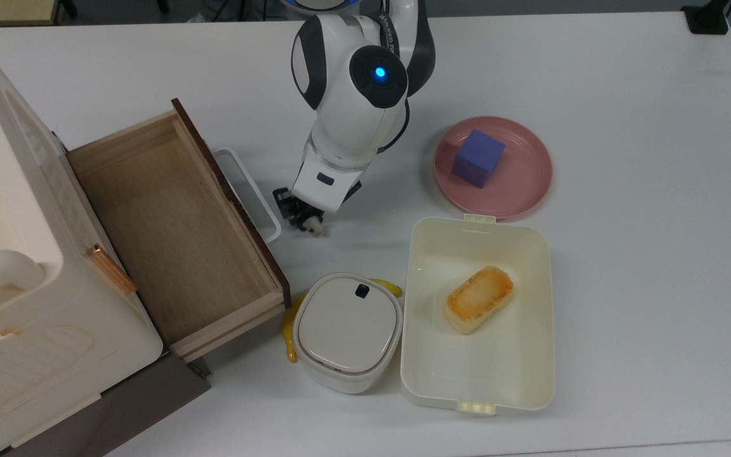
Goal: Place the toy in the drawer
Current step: 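Lower the gripper onto the panda toy beside the drawer and grasp it, then lift the panda toy and carry it over the open drawer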
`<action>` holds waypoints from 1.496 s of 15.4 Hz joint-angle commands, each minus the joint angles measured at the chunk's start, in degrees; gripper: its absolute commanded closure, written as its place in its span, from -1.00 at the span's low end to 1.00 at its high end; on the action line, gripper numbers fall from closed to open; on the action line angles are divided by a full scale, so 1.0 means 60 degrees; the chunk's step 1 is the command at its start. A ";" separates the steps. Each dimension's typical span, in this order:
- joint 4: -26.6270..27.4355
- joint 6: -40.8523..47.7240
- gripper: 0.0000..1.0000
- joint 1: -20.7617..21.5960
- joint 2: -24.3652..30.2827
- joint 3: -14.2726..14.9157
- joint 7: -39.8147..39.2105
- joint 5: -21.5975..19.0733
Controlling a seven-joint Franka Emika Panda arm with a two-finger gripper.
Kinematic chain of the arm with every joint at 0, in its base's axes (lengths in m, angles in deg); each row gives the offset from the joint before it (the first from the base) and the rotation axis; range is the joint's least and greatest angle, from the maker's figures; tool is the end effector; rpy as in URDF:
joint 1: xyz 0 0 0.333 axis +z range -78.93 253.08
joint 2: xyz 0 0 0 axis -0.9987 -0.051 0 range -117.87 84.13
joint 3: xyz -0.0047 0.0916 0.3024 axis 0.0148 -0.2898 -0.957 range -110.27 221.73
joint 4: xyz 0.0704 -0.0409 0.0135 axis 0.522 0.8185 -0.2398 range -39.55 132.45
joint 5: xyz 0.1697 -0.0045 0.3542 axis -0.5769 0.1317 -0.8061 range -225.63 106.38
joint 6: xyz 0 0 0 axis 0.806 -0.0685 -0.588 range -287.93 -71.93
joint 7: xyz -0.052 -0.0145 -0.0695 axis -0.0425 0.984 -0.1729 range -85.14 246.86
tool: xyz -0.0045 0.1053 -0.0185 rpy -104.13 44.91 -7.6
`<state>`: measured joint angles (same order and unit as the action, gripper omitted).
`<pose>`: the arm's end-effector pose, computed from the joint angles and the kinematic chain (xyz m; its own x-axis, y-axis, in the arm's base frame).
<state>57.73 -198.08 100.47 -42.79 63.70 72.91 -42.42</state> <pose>0.6508 0.0584 0.3091 0.9123 0.3963 -0.1030 0.4088 -0.8679 0.2822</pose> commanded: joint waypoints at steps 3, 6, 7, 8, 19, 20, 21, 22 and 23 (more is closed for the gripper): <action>-0.0326 0.3417 1.00 -0.0021 0.1565 -0.0041 -0.0623 -0.2995; -0.1191 0.5034 1.00 -0.0385 0.2048 0.0223 -0.0638 -0.4300; -0.1323 0.5023 1.00 -0.0619 0.2181 0.0252 -0.0609 -0.4651; -0.1615 0.4921 1.00 -0.0926 0.2240 0.0282 -0.0522 -0.5119; -0.1970 -0.1170 0.80 -0.1105 0.1861 0.1571 -0.0331 -0.4177; -0.1897 -0.1348 0.80 -0.1105 0.1816 0.1571 -0.0331 -0.3606; -0.1794 -0.1379 0.70 -0.1105 0.1714 0.1571 -0.0432 -0.3049; -0.1706 -0.1379 0.54 -0.1105 0.1699 0.1571 -0.0578 -0.2797; -0.1575 -0.1379 0.46 -0.1090 0.1626 0.1557 -0.1000 -0.2519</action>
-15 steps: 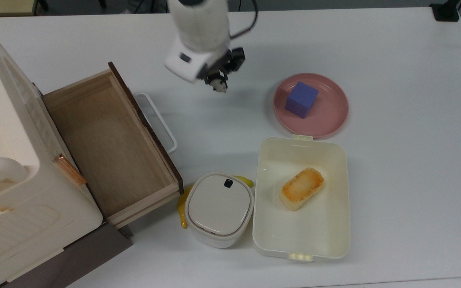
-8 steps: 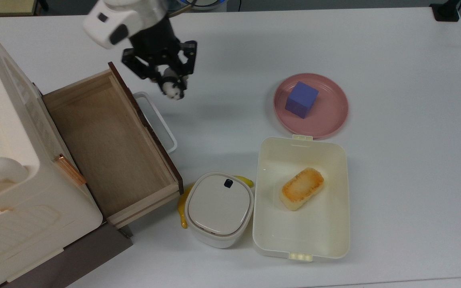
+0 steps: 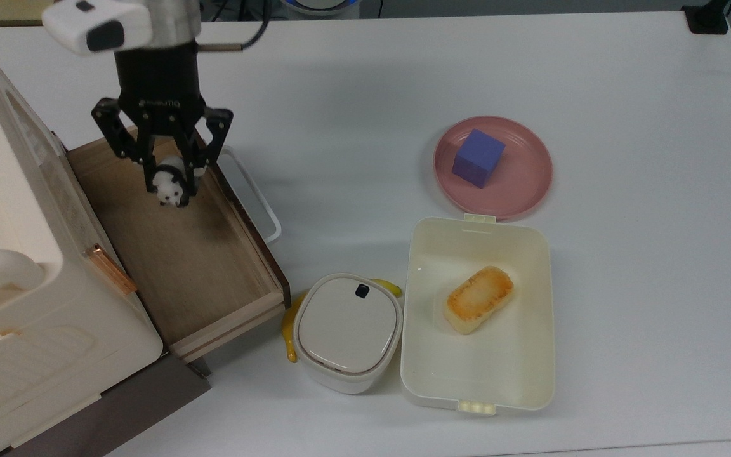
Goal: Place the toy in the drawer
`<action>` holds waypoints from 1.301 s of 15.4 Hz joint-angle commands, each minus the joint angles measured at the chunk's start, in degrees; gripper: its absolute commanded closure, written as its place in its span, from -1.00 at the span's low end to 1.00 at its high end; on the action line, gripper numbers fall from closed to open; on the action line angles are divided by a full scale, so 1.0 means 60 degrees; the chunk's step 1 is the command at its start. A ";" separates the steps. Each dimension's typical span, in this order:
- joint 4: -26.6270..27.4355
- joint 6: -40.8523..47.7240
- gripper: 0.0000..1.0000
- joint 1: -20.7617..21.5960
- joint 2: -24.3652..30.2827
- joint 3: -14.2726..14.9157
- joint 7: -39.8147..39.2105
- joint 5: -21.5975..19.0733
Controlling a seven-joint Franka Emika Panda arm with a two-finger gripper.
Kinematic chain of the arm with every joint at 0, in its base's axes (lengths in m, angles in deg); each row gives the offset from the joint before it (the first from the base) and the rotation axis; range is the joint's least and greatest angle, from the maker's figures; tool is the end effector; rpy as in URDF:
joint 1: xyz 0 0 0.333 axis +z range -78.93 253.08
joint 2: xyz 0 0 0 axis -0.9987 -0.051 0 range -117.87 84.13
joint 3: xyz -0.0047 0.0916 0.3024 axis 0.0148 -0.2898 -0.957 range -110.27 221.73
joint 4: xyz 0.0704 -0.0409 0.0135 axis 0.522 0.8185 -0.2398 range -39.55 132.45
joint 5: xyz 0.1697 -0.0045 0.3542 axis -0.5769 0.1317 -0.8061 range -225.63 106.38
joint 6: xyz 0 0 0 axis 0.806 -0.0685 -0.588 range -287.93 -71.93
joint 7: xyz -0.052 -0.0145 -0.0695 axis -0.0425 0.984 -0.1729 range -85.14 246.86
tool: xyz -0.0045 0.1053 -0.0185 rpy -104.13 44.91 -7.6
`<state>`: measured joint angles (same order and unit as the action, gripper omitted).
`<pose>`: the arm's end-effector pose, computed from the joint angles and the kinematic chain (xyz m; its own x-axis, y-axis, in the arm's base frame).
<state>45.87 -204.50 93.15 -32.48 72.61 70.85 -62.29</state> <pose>0.6733 -0.1034 0.5458 0.8957 0.0200 0.4442 -0.0334 -0.9931 0.1122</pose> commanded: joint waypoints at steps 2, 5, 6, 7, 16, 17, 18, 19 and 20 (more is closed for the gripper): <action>0.0491 -0.0294 0.40 0.0144 -0.0196 0.0072 -0.1551 0.1001; 0.0491 -0.0265 -0.27 0.0144 -0.0270 0.0072 -0.1673 0.0972; 0.0477 -0.0207 -0.72 0.0173 -0.0227 0.0072 -0.1570 0.0885; 0.0477 -0.0177 -0.88 0.0217 -0.0197 0.0072 -0.1279 0.0840; 0.0330 0.4751 -1.00 0.0305 0.1485 -0.0630 0.1317 0.0183; 0.0330 0.5238 -1.00 0.0291 0.1589 -0.0805 0.1331 0.0137; 0.0330 0.5591 -1.00 0.0291 0.1706 -0.0996 0.1332 0.0137; 0.0359 0.5943 -1.00 0.0291 0.1838 -0.1128 0.1346 0.0137; 0.0374 0.6280 -1.00 0.0291 0.1926 -0.1216 0.1346 0.0137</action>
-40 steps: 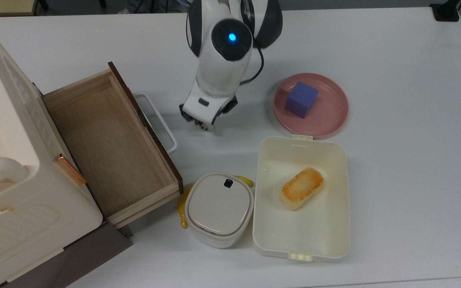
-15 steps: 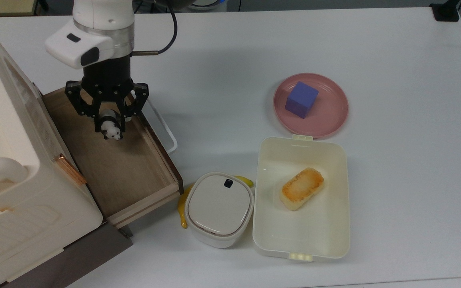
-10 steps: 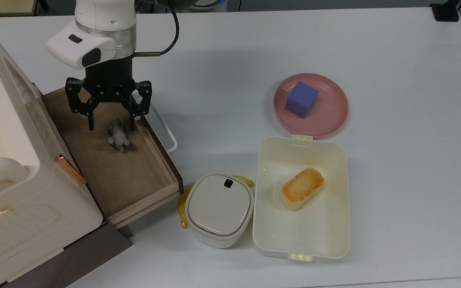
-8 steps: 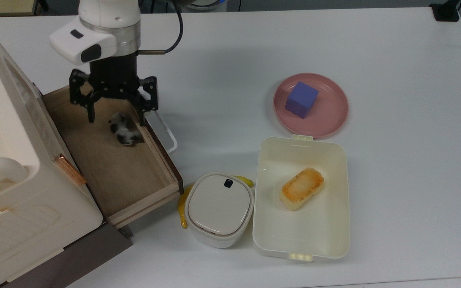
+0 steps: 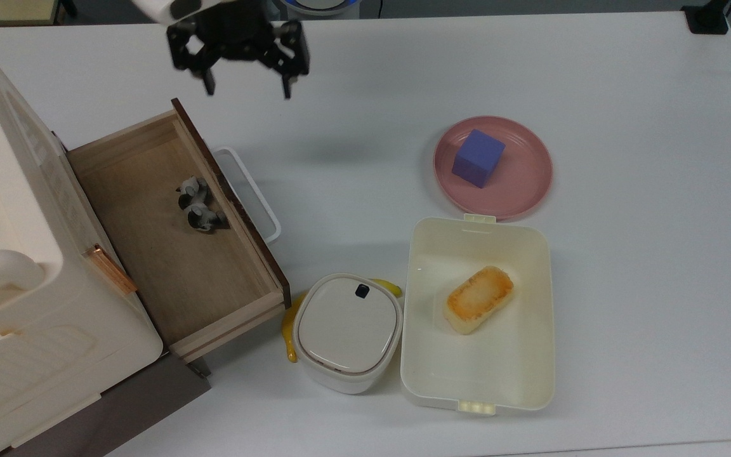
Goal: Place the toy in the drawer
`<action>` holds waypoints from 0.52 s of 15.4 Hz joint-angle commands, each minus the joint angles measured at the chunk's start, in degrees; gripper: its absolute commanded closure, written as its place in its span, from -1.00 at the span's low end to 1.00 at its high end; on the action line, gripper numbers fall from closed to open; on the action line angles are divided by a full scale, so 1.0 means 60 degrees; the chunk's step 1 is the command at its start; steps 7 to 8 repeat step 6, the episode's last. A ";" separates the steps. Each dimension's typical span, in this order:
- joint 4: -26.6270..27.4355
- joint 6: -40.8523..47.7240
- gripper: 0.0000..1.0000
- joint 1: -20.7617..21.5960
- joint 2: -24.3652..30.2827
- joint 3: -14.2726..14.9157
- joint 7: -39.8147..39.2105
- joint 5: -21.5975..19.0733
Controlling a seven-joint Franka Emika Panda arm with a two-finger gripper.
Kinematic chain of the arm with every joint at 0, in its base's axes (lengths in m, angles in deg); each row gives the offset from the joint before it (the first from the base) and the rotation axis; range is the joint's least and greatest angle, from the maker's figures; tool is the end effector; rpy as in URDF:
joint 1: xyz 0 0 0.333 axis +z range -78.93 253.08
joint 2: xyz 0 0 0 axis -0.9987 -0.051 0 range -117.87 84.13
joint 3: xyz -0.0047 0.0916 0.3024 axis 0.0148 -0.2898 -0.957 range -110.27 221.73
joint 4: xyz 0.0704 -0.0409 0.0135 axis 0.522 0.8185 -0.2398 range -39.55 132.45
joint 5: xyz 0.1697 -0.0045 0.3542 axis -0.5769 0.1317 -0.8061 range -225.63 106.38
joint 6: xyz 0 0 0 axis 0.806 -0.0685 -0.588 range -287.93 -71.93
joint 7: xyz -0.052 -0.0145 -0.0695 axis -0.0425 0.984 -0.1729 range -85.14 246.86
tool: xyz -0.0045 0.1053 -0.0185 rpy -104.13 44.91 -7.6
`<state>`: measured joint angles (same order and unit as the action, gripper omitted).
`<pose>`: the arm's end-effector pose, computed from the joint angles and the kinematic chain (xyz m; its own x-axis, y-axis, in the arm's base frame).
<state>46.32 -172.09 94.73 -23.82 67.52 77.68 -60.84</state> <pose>0.6020 -0.0348 0.5711 0.9989 -0.0174 0.0429 -0.0176 -0.9998 0.0061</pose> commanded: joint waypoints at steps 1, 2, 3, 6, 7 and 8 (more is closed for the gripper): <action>0.0299 0.1085 -1.00 0.0028 0.0514 -0.0455 0.0207 -0.0105; 0.0314 0.1189 -1.00 0.0028 0.0601 -0.0514 0.0381 -0.0105; 0.0328 0.1190 -1.00 0.0028 0.0660 -0.0558 0.0688 -0.0105; 0.0328 0.1175 -1.00 -0.0001 0.0661 -0.0661 0.0940 -0.0003; 0.0328 0.1175 -1.00 -0.0001 0.0661 -0.0661 0.0940 -0.0003; 0.0328 0.1175 -1.00 -0.0001 0.0661 -0.0661 0.0940 -0.0003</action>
